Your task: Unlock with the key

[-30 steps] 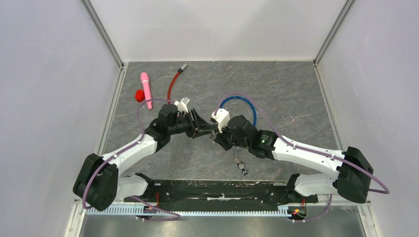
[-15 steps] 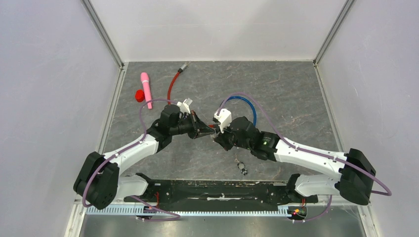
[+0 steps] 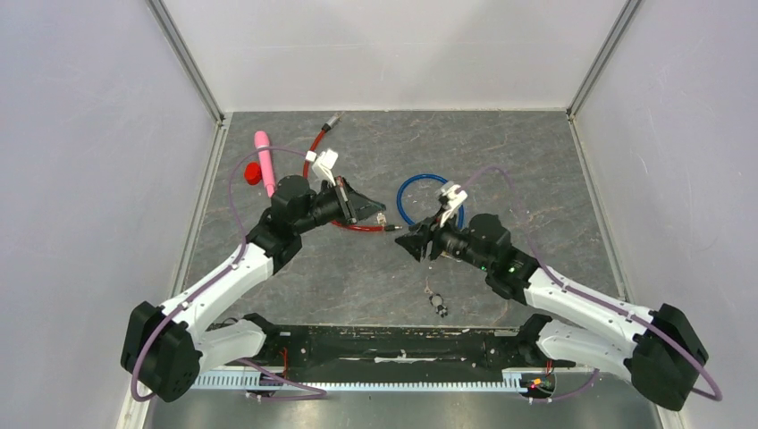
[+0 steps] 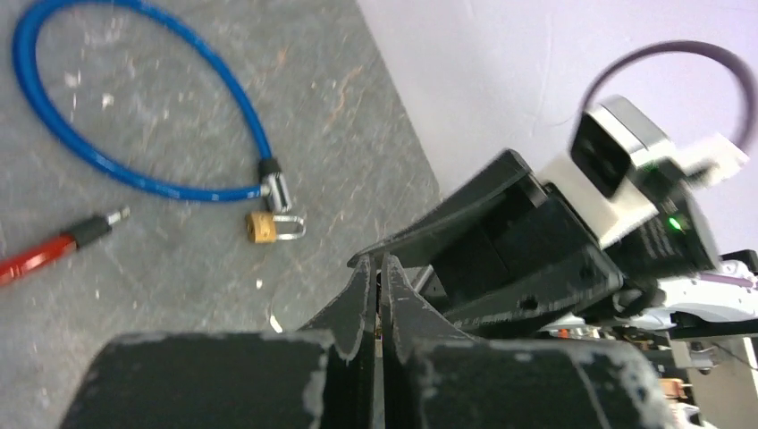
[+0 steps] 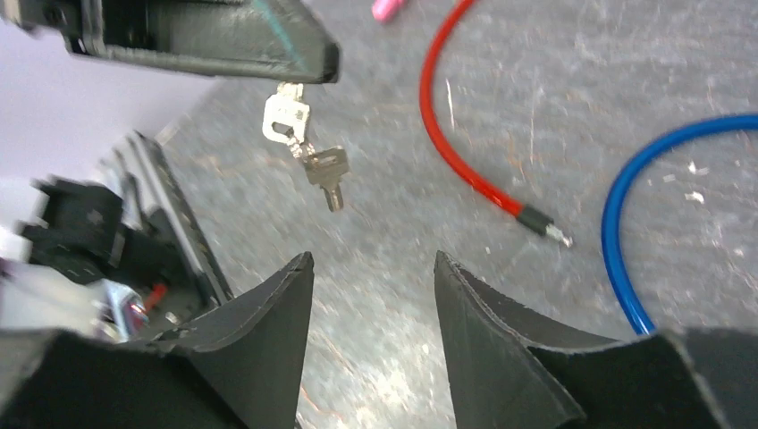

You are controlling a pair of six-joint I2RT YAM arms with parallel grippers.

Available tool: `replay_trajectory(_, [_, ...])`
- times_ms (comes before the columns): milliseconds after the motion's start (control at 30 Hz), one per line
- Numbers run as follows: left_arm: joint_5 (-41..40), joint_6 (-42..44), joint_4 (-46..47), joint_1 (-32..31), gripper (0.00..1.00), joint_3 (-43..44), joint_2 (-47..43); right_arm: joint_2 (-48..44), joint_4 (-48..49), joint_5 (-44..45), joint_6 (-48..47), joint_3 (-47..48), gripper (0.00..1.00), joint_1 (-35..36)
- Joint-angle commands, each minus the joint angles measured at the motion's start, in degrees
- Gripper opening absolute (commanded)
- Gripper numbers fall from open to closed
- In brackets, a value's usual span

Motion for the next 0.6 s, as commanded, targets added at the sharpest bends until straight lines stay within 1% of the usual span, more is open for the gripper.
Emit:
replay_trajectory(0, [-1.7, 6.9, 8.5, -0.2, 0.02, 3.4, -1.9, -1.8, 21.2, -15.5, 14.4, -3.9, 0.55, -9.1])
replay_trajectory(67, [-1.1, 6.7, 12.2, -0.2, 0.02, 3.9, -1.9, -2.2, 33.5, -18.7, 20.0, -7.4, 0.57, -11.4])
replay_trajectory(100, [-0.7, 6.7, 14.1, -0.2, 0.02, 4.2, -1.9, -2.1, 38.5, -19.2, 22.1, -8.4, 0.61, -12.2])
replay_trajectory(133, [-0.2, 7.0, 15.4, -0.2, 0.02, 4.5, -1.7, -1.8, 40.9, -19.7, 23.6, -8.5, 0.64, -12.7])
replay_trajectory(167, [0.2, 7.3, 16.4, -0.2, 0.02, 4.8, -1.6, -1.2, 43.0, -20.3, 24.6, -8.1, 0.71, -13.4])
replay_trajectory(200, [0.7, 7.8, 17.2, -0.4, 0.02, 5.4, -1.5, -0.5, 45.2, -21.0, 25.4, -7.5, 0.84, -13.9])
replay_trajectory(233, [1.1, 8.1, 18.2, -0.6, 0.02, 5.8, -1.4, 0.3, 46.9, -21.4, 26.1, -7.2, 0.91, -14.3])
replay_trajectory(267, [1.4, 8.4, 19.2, -0.7, 0.02, 6.2, -1.3, 1.0, 49.3, -21.6, 26.9, -6.9, 0.92, -14.6])
replay_trajectory(333, [1.7, 8.2, 21.5, -1.4, 0.02, 6.7, -0.8, 2.5, 53.3, -21.8, 28.5, -6.2, 0.9, -15.4])
replay_trajectory(467, [2.0, 6.6, 25.9, -3.9, 0.02, 7.9, 0.8, 4.8, 57.1, -22.5, 29.4, -4.2, 0.77, -16.4])
replay_trajectory(567, [2.9, 5.9, 30.3, -5.7, 0.02, 8.5, 2.4, 6.1, 60.1, -23.5, 30.6, -2.8, 0.72, -17.5])
